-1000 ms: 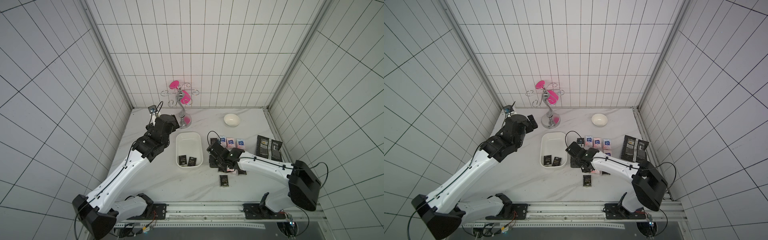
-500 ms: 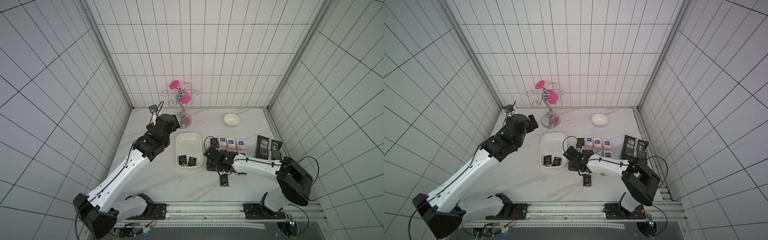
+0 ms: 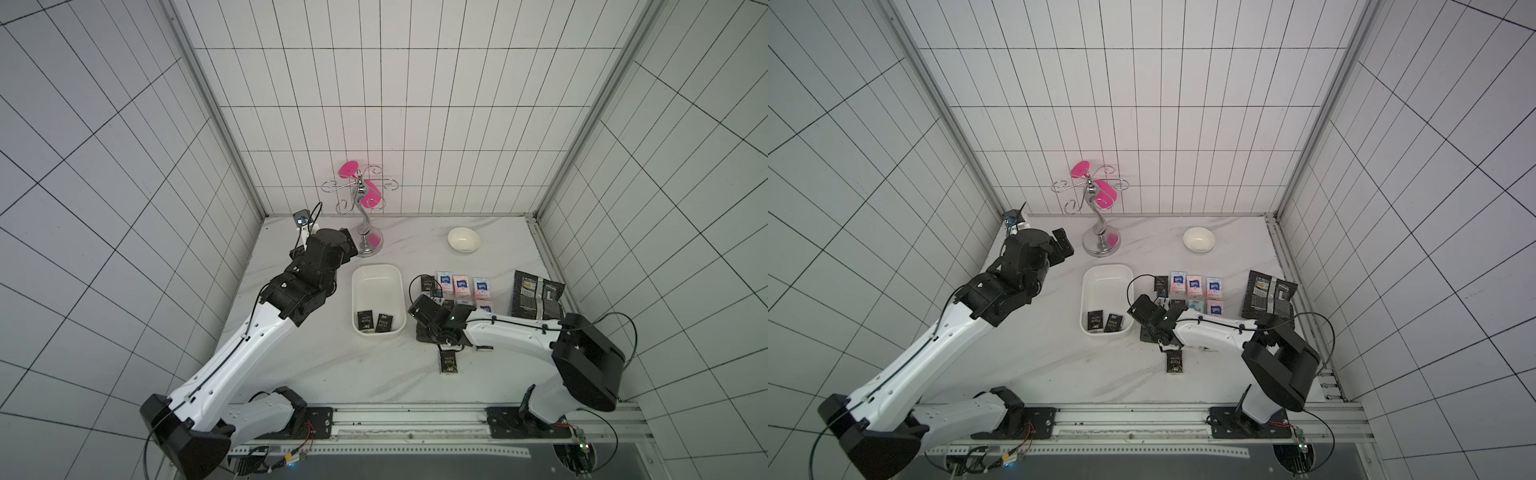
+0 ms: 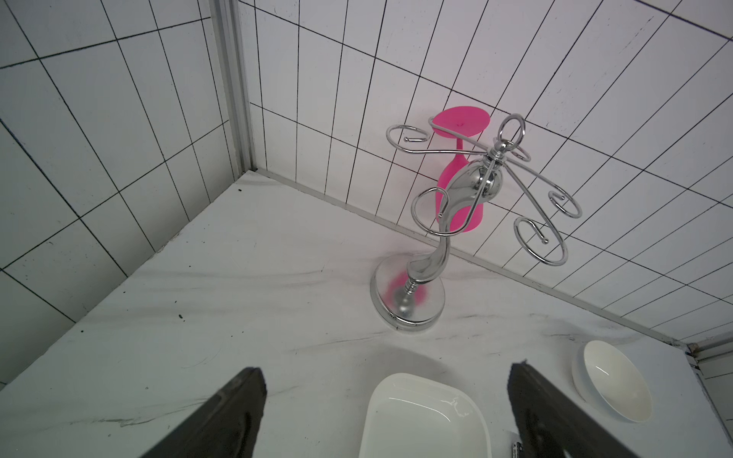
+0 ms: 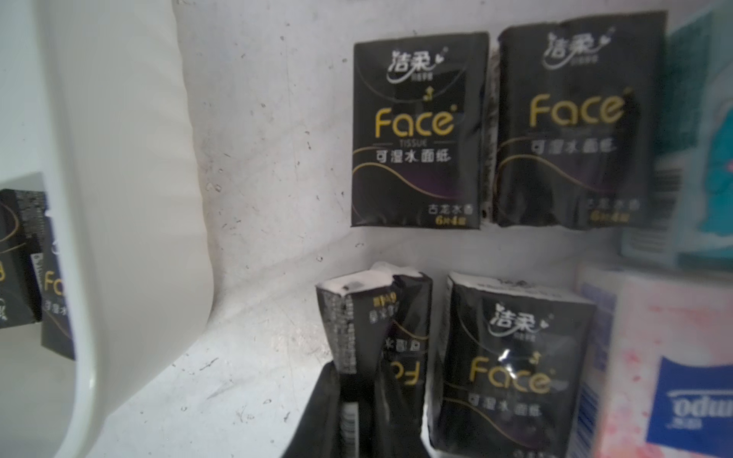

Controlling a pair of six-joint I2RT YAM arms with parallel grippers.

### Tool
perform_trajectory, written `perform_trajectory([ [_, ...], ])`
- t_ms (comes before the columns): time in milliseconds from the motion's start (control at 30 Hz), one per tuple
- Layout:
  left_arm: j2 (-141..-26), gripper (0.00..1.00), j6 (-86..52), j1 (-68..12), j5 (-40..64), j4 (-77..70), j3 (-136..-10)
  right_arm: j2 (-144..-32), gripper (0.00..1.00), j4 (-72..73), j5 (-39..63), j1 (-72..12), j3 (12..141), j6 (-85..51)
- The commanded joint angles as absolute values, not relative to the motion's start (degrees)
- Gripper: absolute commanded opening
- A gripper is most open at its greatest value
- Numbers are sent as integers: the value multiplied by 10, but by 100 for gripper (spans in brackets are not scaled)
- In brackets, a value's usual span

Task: Take the pocket tissues out of the storage box
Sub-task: Place the pocket tissues at the center of the board, then pick up the pocket tissues from the storage box.

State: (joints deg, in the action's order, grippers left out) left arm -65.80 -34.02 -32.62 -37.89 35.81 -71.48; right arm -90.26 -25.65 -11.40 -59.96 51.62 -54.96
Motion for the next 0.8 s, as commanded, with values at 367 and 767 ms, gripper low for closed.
perform_trajectory([
  [367, -656, 99, -331, -328, -390, 362, -718, -863, 41, -336, -178, -597, 608, -464],
  [767, -656, 98, -342, -323, -408, 374, -715, -929, 45, -275, -28, -604, 747, -307],
])
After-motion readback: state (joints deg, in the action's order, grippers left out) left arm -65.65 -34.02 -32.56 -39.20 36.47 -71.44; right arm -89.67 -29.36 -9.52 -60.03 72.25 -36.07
